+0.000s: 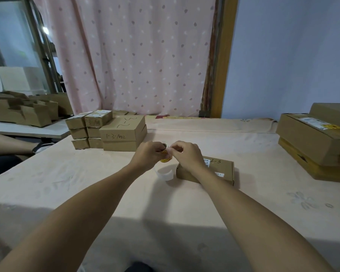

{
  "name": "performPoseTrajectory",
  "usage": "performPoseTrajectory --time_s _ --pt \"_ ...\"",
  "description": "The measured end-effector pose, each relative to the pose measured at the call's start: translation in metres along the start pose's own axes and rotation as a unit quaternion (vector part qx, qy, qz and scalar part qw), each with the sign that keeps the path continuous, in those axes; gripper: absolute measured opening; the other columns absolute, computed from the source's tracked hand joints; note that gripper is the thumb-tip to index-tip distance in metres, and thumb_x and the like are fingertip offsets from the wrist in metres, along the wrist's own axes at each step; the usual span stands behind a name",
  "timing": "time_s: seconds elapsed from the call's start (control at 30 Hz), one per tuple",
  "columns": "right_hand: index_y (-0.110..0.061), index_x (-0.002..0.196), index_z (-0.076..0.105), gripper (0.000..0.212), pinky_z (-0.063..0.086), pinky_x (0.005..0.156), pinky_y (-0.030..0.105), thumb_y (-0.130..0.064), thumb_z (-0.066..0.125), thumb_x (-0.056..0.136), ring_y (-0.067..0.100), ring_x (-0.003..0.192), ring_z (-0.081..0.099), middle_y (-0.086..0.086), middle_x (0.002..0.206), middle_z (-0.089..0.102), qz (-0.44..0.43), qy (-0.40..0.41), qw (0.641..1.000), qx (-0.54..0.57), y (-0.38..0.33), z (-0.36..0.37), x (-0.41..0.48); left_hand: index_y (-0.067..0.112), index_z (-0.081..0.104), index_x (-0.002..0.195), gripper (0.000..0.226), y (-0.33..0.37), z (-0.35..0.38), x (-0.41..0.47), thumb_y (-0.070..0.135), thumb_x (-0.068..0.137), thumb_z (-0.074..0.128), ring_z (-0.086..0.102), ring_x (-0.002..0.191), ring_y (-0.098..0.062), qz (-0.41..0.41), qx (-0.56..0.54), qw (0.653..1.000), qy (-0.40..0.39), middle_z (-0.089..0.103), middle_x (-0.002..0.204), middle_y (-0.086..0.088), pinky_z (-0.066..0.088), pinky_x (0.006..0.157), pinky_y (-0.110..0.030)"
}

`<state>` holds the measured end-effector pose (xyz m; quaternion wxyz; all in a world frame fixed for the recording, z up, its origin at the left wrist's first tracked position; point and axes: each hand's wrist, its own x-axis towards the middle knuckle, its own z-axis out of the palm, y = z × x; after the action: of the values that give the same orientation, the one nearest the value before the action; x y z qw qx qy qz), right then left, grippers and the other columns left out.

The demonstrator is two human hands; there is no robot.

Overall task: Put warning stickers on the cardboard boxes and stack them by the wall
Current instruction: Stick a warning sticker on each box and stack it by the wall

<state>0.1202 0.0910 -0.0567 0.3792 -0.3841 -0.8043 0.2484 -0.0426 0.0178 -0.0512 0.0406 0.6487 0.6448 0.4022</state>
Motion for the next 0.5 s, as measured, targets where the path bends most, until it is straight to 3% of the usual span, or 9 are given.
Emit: performPoseTrajectory --time_s 0.1,0.2,0.37,0.5 --pt "-0.029 0.096 0.077 0.013 0.057 0.082 0.037 -0.035 0.065 0.096 0.016 0.095 0.064 -0.010 0.095 0.075 0.007 -0.001 1.000 -0.028 0.002 -0.001 0.001 0.014 0.068 0.070 0.018 -0.006 0.001 0.001 0.024 0.077 0.080 0.052 0.064 -0.024 -0.023 0.012 1.000 0.007 0.063 0.065 -0.002 0.041 0.056 -0.039" --pt "-0.029 0.092 0.075 0.012 0.055 0.074 0.030 -0.031 0.064 0.094 0.016 0.090 0.065 -0.008 0.092 0.074 0.019 0.016 0.999 -0.046 0.002 -0.005 0.001 0.013 0.074 0.078 0.009 -0.005 0.002 -0.001 0.018 0.076 0.082 0.065 0.077 -0.024 -0.037 0.004 0.999 0.002 0.071 0.075 0.000 0.050 0.066 -0.041" --pt "-0.025 0.081 0.069 0.013 0.047 0.058 0.024 -0.026 0.059 0.089 0.012 0.069 0.066 -0.008 0.065 0.072 0.110 0.071 0.991 0.018 0.009 -0.015 -0.001 0.014 0.075 0.082 0.007 -0.016 -0.004 -0.005 0.018 0.077 0.078 0.052 0.065 -0.017 -0.054 0.054 0.997 -0.001 0.068 0.077 0.002 0.035 0.052 -0.028" --pt "-0.025 0.082 0.070 0.008 0.061 0.068 0.034 -0.020 0.066 0.086 0.008 0.066 0.070 -0.008 0.070 0.075 0.162 0.092 0.975 0.121 0.019 -0.017 0.000 0.015 0.071 0.079 0.006 -0.030 -0.004 -0.011 0.019 0.077 0.075 0.044 0.073 -0.022 -0.079 0.111 0.991 0.005 0.054 0.075 0.000 0.041 0.060 -0.033"
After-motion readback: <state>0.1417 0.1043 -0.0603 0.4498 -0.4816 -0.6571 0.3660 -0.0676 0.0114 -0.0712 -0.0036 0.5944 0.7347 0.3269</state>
